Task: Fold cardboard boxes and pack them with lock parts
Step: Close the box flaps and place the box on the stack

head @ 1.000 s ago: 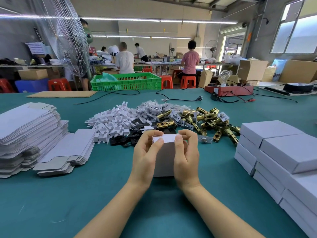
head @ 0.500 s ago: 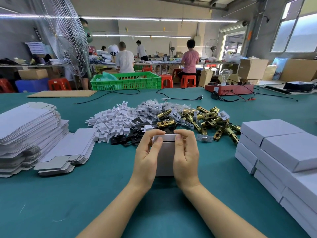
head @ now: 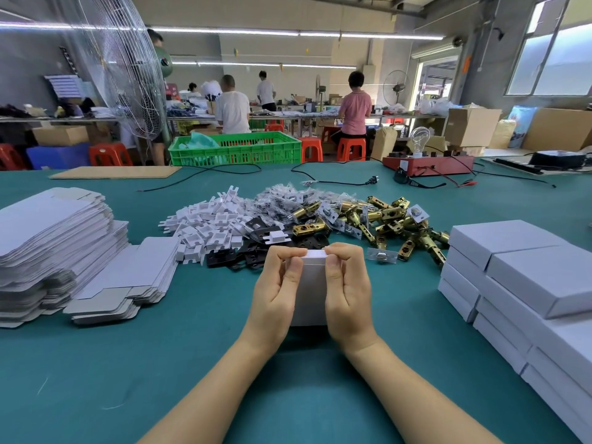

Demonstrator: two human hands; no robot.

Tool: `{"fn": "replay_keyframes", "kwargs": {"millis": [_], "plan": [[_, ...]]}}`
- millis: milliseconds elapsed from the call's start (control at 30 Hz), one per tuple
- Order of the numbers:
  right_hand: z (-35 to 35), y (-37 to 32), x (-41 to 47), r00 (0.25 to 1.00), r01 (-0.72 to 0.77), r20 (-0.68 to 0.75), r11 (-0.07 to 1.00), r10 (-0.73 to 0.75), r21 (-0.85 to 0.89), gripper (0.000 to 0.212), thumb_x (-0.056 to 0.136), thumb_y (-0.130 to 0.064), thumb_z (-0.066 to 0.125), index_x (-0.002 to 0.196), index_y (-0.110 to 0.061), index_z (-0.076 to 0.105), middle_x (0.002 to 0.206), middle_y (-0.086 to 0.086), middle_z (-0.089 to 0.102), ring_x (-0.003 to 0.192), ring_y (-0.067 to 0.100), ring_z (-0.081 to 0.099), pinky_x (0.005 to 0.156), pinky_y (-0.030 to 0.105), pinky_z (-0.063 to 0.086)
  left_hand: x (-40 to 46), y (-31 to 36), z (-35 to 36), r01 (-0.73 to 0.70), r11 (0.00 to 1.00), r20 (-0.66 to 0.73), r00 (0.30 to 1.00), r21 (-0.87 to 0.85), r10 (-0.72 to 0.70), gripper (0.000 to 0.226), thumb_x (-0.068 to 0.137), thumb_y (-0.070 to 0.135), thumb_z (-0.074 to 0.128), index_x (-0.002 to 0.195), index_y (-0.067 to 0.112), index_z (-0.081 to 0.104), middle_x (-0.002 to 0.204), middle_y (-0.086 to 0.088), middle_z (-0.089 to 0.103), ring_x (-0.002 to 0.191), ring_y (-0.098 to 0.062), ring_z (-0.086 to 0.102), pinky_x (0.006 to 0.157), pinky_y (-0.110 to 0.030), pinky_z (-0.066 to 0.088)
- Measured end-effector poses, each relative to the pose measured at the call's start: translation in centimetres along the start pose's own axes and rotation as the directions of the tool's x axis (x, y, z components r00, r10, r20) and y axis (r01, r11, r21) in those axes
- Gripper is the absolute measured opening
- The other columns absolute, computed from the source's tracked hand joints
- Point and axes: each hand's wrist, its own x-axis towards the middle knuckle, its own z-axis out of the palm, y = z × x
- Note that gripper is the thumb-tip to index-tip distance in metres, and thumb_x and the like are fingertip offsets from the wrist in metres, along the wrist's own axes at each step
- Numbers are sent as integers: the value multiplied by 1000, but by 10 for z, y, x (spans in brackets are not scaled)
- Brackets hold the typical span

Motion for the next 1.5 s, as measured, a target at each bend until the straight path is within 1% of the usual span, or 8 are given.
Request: {"fn": "replay_keyframes", "kwargs": {"millis": [300, 500, 667, 867, 1000, 1167, 1333, 1500], "plan": [[-2, 9, -4, 985, -72, 149, 993, 86, -95, 22, 93, -26, 52, 110, -34, 41, 108, -3, 48, 98, -10, 45, 83, 4, 35, 2, -13, -5, 31, 989, 109, 993, 146, -48, 20, 97, 28, 45, 116, 36, 45, 105, 36, 57, 91, 8, 56, 82, -9, 43], [-7, 7, 6, 926, -242, 230, 937, 301, -251, 51, 91, -29, 64, 137, -23, 42, 127, -1, 41, 106, -6, 41, 93, 11, 37, 7, -16, -10, 355, 933, 29, 934, 53, -357, 42, 95, 36, 56, 131, 51, 42, 98, -9, 71, 89, -23, 69, 80, -43, 58], [-14, -15, 33, 708, 98, 615, 814, 347, -573, 106, 66, -72, 68, 149, -24, 23, 152, -1, 17, 144, 17, 7, 119, 41, 14, 20, -22, -21, 498, 855, -56, 858, -144, -510, 15, 95, 16, 61, 107, 24, 65, 102, -6, 71, 80, -12, 68, 67, -28, 54], [-25, -44, 46, 520, 314, 732, 698, 441, -644, 94, 61, -64, 77, 134, -26, 31, 128, 5, 26, 121, 26, 21, 103, 41, 30, 21, -16, -26, 588, 768, 66, 802, -253, -593, 16, 95, 18, 58, 93, 15, 73, 89, -10, 71, 69, -19, 68, 55, -31, 51], [-29, -68, 56, 585, 203, 688, 745, 428, -636, 74, 65, -54, 78, 122, -23, 41, 107, 3, 27, 101, 22, 24, 79, 38, 38, 21, -5, -26, 704, 571, 290, 702, -422, -651, 48, 97, 41, 46, 77, 11, 78, 82, -17, 72, 65, -31, 69, 51, -39, 55], [-68, -116, 81, 723, 53, 546, 754, 423, -654, 73, 62, -61, 76, 122, -39, 40, 103, -4, 30, 103, 19, 29, 77, 33, 37, 24, -5, -27, 703, 544, 262, 692, -458, -673, 45, 99, 47, 39, 108, 11, 64, 90, -13, 75, 61, -26, 71, 50, -30, 58], [-160, -151, 72, 917, -184, 119, 670, 380, -719, 72, 51, -66, 72, 114, -50, 42, 109, -6, 37, 103, 17, 38, 72, 25, 34, 25, -10, -27, 709, 545, 236, 682, -447, -692, 49, 98, 48, 43, 108, 4, 62, 87, -15, 75, 64, -27, 73, 51, -30, 59], [-237, -153, 31, 867, -471, -267, 520, 420, -712, 79, 46, -64, 86, 114, -42, 52, 110, 3, 42, 88, 16, 43, 76, 35, 35, 22, -11, -26, 696, 550, 214, 689, -461, -693, 47, 97, 46, 47, 106, 3, 62, 87, -15, 74, 65, -25, 73, 52, -30, 60]]}}
